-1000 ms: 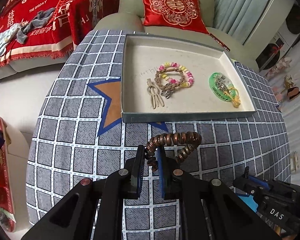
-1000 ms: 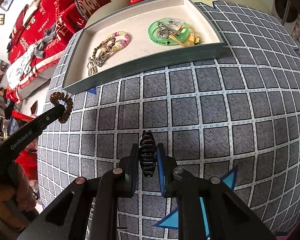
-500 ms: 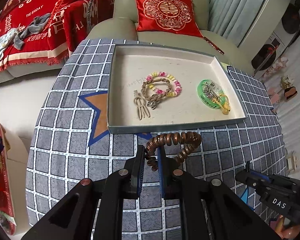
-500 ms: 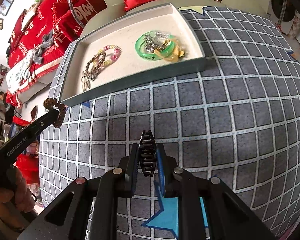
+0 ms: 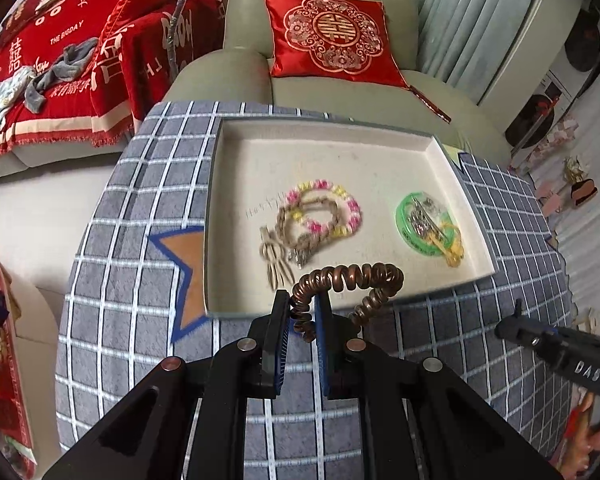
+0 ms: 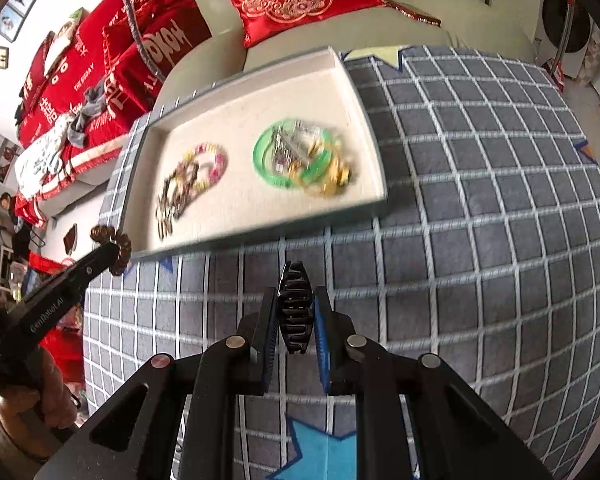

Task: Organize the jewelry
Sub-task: 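Carry the claw clip with the right tool while the left tool carries the bead bracelet into the tray, then drop the claw clip into the green bangle with the right tool while the left tool releases the bead bracelet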

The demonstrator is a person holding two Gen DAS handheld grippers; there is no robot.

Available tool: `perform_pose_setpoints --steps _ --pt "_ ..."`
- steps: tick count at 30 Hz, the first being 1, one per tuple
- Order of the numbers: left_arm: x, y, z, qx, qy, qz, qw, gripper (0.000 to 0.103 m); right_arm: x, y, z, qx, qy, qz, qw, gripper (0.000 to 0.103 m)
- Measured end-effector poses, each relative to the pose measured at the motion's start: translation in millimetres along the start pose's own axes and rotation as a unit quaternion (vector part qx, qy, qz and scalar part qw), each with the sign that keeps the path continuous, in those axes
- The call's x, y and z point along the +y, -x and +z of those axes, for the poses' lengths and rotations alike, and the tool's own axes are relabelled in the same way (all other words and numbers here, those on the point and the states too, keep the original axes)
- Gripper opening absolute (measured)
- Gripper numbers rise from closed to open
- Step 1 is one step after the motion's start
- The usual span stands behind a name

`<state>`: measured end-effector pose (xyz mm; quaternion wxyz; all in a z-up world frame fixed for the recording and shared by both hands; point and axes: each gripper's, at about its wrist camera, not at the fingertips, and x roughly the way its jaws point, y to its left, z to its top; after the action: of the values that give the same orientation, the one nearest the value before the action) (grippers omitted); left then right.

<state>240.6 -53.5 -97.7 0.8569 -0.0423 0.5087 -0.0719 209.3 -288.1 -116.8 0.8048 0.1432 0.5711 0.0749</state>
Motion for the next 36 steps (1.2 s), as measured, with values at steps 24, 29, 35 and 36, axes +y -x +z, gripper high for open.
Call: perform_pose_setpoints --steps 24,29,35,36 --pt "-10.3 -68.0 50.1 0.009 -0.001 0.057 0.9983 0.027 11.4 -56.1 91.2 -0.005 0.024 0.004 1.0 0.019" --pt "-11.3 -79.4 49.4 0.02 -0.004 0.069 0.9974 0.027 12.2 -66.4 98.2 0.0 0.028 0.005 1.0 0.019" --pt "-12.6 -87.7 48.5 0.029 -0.016 0.083 0.996 0.027 10.5 -78.4 98.4 0.013 0.03 0.003 0.999 0.019" --pt "-12.8 -87.9 48.4 0.029 -0.018 0.084 0.9959 0.027 10.0 -80.1 97.6 0.015 0.03 0.001 0.999 0.019"
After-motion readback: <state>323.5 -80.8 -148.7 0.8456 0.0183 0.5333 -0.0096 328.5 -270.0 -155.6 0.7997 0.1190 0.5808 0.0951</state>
